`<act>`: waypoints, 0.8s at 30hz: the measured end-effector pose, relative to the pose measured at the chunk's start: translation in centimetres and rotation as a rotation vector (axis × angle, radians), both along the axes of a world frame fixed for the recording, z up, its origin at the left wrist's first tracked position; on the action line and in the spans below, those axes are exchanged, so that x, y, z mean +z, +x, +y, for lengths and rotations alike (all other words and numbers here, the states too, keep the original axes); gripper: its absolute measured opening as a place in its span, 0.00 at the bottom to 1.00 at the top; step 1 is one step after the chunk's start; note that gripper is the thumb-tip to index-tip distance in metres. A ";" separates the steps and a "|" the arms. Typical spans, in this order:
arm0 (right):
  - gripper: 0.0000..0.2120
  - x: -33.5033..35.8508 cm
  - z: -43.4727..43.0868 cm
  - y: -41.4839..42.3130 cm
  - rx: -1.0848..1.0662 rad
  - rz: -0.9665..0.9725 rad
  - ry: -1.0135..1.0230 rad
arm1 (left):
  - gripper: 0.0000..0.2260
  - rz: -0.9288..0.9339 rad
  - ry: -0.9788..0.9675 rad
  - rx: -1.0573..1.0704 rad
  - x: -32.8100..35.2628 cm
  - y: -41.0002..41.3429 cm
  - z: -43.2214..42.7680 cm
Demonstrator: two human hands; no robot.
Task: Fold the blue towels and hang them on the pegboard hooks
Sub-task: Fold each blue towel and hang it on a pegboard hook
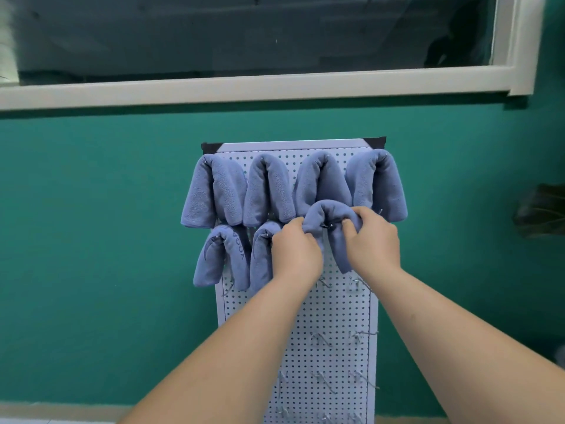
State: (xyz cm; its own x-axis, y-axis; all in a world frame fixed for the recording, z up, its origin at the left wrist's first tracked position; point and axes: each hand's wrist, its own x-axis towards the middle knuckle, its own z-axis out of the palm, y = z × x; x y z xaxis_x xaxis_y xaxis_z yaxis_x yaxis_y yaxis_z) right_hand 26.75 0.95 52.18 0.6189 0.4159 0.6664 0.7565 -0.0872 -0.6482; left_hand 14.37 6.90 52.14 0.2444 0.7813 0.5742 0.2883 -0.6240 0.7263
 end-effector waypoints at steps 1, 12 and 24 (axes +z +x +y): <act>0.06 0.1 0.4 0.1 -0.017 -0.011 -0.016 | 0.09 -0.011 -0.013 0.022 0.2 0.4 0.2; 0.03 -7.4 -0.2 -1.9 0.044 -0.088 -0.104 | 0.07 0.067 0.025 -0.040 -7.5 0.3 0.5; 0.29 -23.6 -6.7 -6.6 0.134 0.030 -0.303 | 0.19 0.240 -0.135 -0.145 -25.2 -5.8 -3.9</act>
State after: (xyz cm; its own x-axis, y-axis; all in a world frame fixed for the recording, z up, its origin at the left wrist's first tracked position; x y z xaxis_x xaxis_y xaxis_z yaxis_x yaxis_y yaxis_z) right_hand 20.20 -5.78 28.61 0.5626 0.6714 0.4823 0.7555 -0.1808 -0.6297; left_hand 8.55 2.97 26.98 0.4749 0.7937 0.3802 0.3770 -0.5739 0.7270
